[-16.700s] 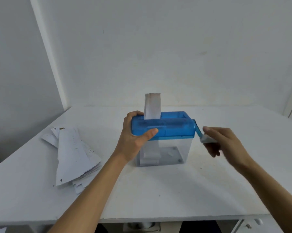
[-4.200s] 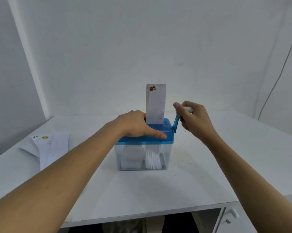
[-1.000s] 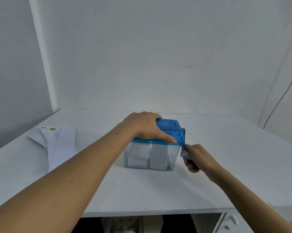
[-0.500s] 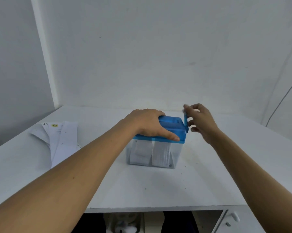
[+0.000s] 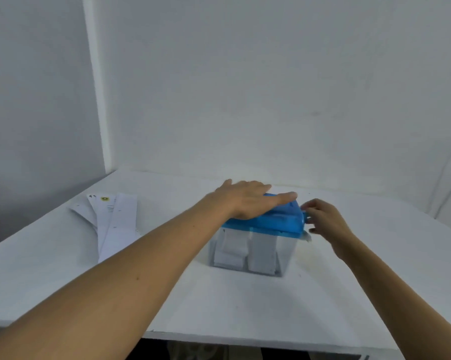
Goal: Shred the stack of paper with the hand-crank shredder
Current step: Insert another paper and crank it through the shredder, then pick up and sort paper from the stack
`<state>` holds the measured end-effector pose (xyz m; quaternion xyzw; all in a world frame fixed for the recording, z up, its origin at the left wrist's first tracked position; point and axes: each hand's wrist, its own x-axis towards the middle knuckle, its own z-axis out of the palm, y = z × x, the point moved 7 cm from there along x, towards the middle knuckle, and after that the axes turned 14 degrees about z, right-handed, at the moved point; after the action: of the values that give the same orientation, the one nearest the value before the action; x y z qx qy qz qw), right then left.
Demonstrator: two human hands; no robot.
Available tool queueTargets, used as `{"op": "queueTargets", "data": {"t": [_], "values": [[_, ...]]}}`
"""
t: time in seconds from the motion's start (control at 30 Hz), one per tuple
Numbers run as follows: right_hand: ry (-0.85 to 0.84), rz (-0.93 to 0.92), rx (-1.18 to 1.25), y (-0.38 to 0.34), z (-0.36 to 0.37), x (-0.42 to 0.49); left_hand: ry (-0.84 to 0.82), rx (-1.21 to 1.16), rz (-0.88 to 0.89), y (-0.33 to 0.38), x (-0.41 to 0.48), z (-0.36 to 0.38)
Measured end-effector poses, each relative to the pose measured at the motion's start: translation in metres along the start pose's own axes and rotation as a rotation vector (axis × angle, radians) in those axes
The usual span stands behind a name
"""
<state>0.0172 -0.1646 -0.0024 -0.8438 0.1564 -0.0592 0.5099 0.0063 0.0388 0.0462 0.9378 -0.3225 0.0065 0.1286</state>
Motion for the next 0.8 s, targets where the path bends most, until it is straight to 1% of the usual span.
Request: {"op": "queueTargets", "data": {"t": [0.07,0.1,0.13,0.2,0.23,0.3,0.37,0.47,0.53,0.63,0.7,0.8], "values": [[0.160,-0.102,-0.012,-0.021,-0.021,-0.010,-0.013,-0.071,0.017,0.002,0.005,0.001],[0.211,-0.145,0.006,-0.034,-0.029,-0.018,-0.009,-0.096,0.032,0.005,0.006,0.001],[0.224,-0.199,0.033,-0.051,-0.032,-0.029,0.026,-0.134,0.041,0.003,0.005,-0.002],[0.227,-0.315,0.031,-0.084,-0.035,-0.056,0.196,-0.280,0.064,0.003,-0.003,-0.018],[0.225,-0.383,0.009,-0.102,-0.032,-0.072,0.315,-0.344,0.073,0.001,-0.012,-0.032],[0.202,-0.531,-0.048,-0.131,-0.022,-0.111,0.518,-0.358,0.109,-0.007,-0.035,-0.059],[0.134,-0.647,-0.082,-0.152,-0.001,-0.148,0.623,-0.356,0.101,-0.026,-0.065,-0.074],[-0.021,-0.761,-0.089,-0.168,0.038,-0.186,0.701,-0.374,-0.009,-0.075,-0.111,-0.074],[-0.136,-0.777,-0.082,-0.172,0.068,-0.197,0.718,-0.397,-0.113,-0.112,-0.143,-0.062],[-0.258,-0.728,-0.133,-0.167,0.120,-0.197,0.766,-0.462,-0.273,-0.164,-0.192,-0.034],[-0.319,-0.667,-0.168,-0.156,0.160,-0.190,0.811,-0.481,-0.400,-0.196,-0.222,-0.010],[-0.396,-0.540,-0.201,-0.135,0.218,-0.174,0.852,-0.437,-0.590,-0.232,-0.253,0.025]]}}
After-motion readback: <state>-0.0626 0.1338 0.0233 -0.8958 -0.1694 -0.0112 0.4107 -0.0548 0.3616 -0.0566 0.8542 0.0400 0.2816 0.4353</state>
